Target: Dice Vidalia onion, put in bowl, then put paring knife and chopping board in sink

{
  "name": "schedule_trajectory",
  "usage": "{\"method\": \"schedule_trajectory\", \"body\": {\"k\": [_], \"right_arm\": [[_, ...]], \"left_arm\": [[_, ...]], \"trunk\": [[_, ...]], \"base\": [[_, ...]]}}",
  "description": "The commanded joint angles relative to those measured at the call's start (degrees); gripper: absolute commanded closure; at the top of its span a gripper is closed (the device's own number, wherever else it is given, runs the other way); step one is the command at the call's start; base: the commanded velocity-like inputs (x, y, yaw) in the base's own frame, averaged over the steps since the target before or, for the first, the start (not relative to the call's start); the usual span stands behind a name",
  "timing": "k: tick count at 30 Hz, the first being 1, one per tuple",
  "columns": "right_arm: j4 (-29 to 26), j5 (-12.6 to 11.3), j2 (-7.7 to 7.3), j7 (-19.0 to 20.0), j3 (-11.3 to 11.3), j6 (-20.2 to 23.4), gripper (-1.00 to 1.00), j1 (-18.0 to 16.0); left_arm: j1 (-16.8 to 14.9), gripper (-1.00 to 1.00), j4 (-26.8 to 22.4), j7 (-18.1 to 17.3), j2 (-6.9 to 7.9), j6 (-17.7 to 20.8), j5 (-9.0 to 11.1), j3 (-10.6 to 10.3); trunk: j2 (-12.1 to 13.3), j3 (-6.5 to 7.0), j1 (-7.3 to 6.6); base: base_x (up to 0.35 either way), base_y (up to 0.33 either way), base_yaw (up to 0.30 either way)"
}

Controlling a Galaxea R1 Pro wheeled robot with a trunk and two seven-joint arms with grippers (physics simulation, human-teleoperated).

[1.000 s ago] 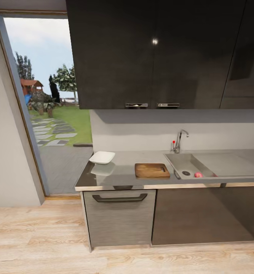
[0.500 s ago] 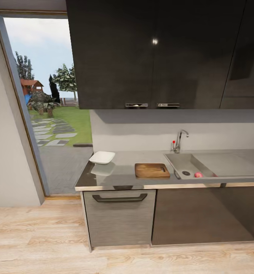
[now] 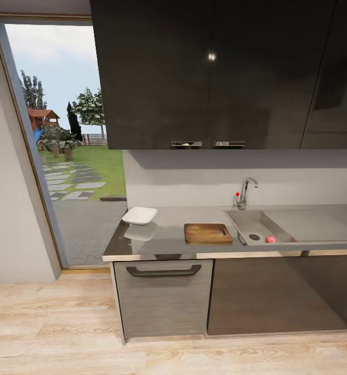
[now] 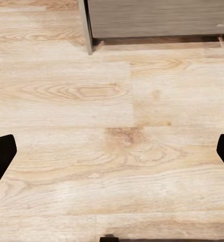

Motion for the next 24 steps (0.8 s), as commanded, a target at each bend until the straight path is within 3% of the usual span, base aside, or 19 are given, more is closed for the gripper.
{"method": "schedule_trajectory", "body": {"k": [1, 14, 24], "right_arm": [[0.02, 0.11, 0.04, 0.3, -0.48, -0.16, -1.0, -0.03], [0.01, 0.0, 0.33, 0.38, -0.68, -0.77, -1.0, -0.03], [0.02, 0.03, 3.02, 0.39, -0.59, -0.88, -1.0, -0.03]], "left_arm": [[0.0, -1.0, -0.06, 0.02, 0.0, -0.09, 0.0, 0.03], [0.0, -1.0, -0.14, 0.02, 0.05, -0.17, 0.0, 0.03], [0.0, -1.0, -0.1, 0.02, 0.02, -0.18, 0.0, 0.03]], "trunk": [[-0.07, -0.08, 0.01], [-0.07, -0.08, 0.01], [-0.07, -0.08, 0.01]], "base": [[0.0, 0.0, 0.0], [0.0, 0.0, 0.0], [0.0, 0.0, 0.0]]}}
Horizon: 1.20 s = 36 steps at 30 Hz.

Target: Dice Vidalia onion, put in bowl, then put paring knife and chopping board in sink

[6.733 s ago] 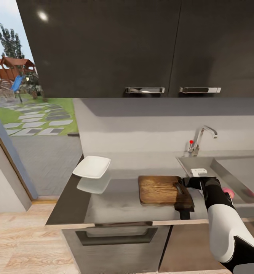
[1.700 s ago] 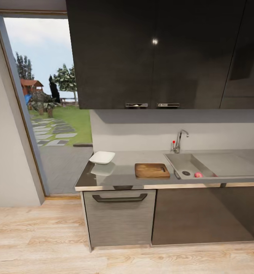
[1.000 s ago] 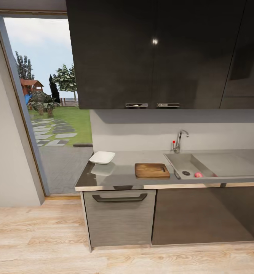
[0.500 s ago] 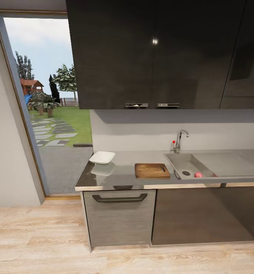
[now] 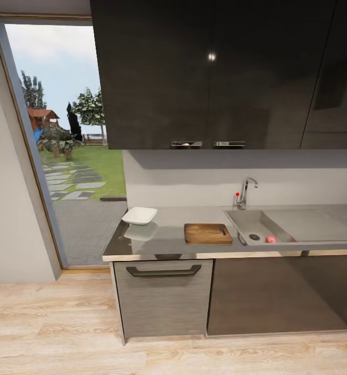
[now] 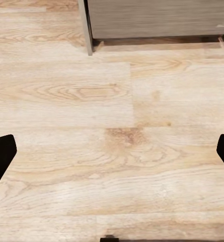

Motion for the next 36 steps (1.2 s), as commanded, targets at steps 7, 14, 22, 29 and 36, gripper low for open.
{"method": "schedule_trajectory", "body": {"k": [7, 14, 22, 29, 36], "right_arm": [[0.09, 0.16, 0.18, 0.24, -0.5, 0.0, -1.0, -0.03], [0.21, 0.01, 0.16, 0.24, -0.4, 0.1, -1.0, -0.03], [0.15, -0.2, 0.05, 0.29, 0.43, 0.23, -1.0, -0.03], [0.07, -27.62, -0.44, 0.31, 25.72, 0.56, -1.0, -0.03], [0.02, -51.55, -0.35, 0.31, 47.16, 0.64, -1.0, -0.03]], "left_arm": [[0.0, -1.0, 0.02, 0.02, -0.05, -0.09, -0.1, 0.03], [0.0, -1.0, 0.12, 0.02, -0.17, -0.03, -0.16, 0.03], [0.0, -1.0, 0.16, 0.02, -0.23, -0.01, -0.17, 0.01], [0.0, -1.0, 0.16, 0.02, -0.24, 0.0, -0.17, 0.0], [0.0, -1.0, 0.09, 0.02, -0.24, -0.02, -0.17, 0.01]], "trunk": [[-0.07, -0.08, 0.01], [-0.07, -0.08, 0.01], [-0.07, -0.08, 0.01], [-0.07, -0.08, 0.01], [-0.07, -0.08, 0.01]], "base": [[0.0, 0.0, 0.0], [0.0, 0.0, 0.0], [0.0, 0.0, 0.0], [0.0, 0.0, 0.0], [0.0, 0.0, 0.0]]}}
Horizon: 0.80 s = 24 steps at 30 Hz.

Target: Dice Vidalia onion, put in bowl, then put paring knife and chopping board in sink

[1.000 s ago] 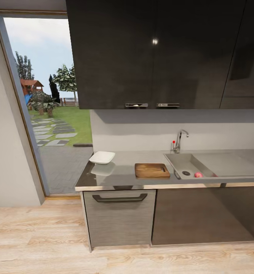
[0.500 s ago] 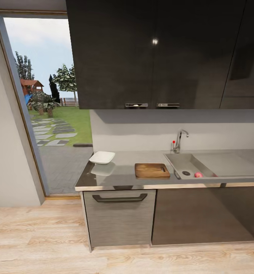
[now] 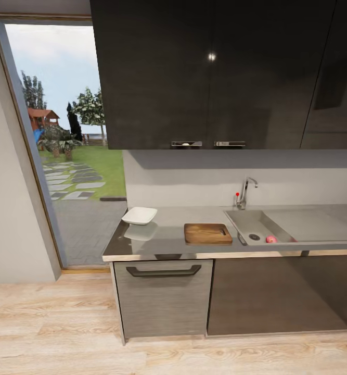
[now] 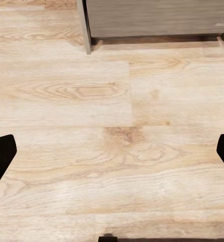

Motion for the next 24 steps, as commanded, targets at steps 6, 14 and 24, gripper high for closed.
{"method": "schedule_trajectory", "body": {"k": [6, 14, 24], "right_arm": [[0.05, -5.42, -0.1, 0.31, 3.04, -0.3, -1.0, -0.04], [0.04, 6.98, 0.12, 0.31, -4.32, -0.45, -1.0, -0.04], [0.05, 20.87, 0.32, 0.28, -16.29, -0.58, -1.0, -0.04]], "left_arm": [[0.0, -1.0, -0.04, 0.02, 0.0, -0.09, -0.01, 0.04], [0.0, -1.0, 0.01, 0.02, 0.0, -0.08, -0.01, 0.04], [0.0, -1.0, -0.01, 0.02, 0.0, -0.08, 0.0, 0.04]], "trunk": [[-0.07, -0.08, 0.01], [-0.07, -0.08, 0.01], [-0.07, -0.08, 0.01]], "base": [[0.0, 0.0, 0.0], [0.0, 0.0, 0.0], [0.0, 0.0, 0.0]]}}
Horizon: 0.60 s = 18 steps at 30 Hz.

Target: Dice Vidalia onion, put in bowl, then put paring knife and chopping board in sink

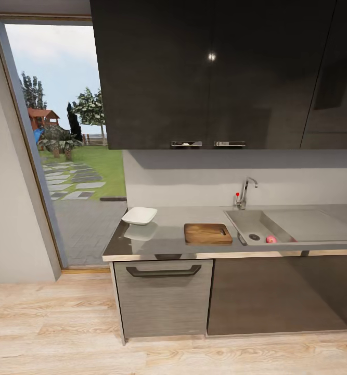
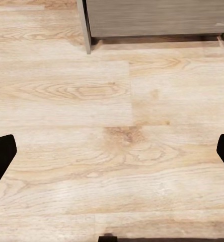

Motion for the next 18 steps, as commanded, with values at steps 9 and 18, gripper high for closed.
{"method": "schedule_trajectory", "body": {"k": [9, 18], "right_arm": [[0.06, 0.91, 0.67, 0.2, -1.13, -0.23, -1.0, -0.04], [0.06, 1.06, 1.05, 0.19, -1.11, -0.24, -1.0, -0.04]], "left_arm": [[0.0, -1.0, -0.04, 0.02, 0.0, -0.09, -0.03, 0.03], [0.0, -1.0, -0.03, 0.02, -0.07, -0.09, -0.03, -0.01]], "trunk": [[-0.07, -0.08, 0.01], [-0.07, -0.08, 0.01]], "base": [[0.0, 0.0, 0.0], [0.0, 0.0, 0.0]]}}
